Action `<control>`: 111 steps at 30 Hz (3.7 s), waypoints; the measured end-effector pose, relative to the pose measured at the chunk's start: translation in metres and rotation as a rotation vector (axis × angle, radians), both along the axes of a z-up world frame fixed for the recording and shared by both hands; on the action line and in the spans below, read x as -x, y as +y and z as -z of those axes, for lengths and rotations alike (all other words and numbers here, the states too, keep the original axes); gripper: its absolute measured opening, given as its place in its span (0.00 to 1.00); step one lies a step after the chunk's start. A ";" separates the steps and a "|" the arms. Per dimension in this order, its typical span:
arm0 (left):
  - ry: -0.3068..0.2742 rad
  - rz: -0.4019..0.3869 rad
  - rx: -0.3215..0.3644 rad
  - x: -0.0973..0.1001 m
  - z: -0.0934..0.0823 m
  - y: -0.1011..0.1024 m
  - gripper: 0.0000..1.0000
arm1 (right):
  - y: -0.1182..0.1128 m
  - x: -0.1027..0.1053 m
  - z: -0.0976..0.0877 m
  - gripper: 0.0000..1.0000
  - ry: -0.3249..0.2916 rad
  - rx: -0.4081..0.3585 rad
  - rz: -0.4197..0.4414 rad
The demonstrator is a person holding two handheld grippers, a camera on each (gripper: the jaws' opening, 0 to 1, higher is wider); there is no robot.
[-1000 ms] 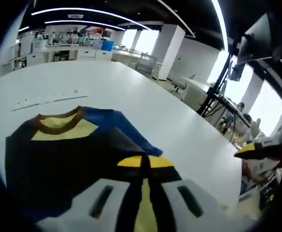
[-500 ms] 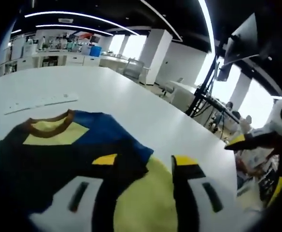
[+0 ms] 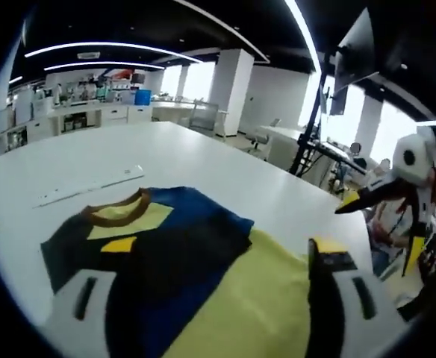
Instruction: Fold the garment on the visible template until the final outline fits inside the template.
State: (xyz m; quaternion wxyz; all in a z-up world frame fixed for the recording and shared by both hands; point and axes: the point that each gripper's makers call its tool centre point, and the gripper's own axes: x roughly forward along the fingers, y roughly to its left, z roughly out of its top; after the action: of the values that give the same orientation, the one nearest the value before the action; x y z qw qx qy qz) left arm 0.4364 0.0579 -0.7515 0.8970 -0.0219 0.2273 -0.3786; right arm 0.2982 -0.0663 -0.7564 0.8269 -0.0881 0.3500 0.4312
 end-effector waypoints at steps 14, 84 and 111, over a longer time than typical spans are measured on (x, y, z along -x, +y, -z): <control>0.071 -0.026 0.020 0.054 0.005 0.061 0.99 | 0.003 0.017 0.017 1.00 0.027 0.044 -0.118; 0.010 0.388 -0.536 0.202 0.087 0.139 0.38 | -0.030 0.041 0.095 0.36 0.023 0.448 -0.457; 0.043 0.403 -0.552 0.209 0.087 0.137 0.00 | -0.028 0.046 0.094 0.00 0.014 0.421 -0.460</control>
State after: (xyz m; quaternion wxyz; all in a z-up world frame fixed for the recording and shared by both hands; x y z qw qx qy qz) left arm 0.2272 0.1947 -0.8382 0.7711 0.2592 0.3399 -0.4720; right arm 0.2525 -0.0948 -0.8508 0.6688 -0.3311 0.4083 0.5258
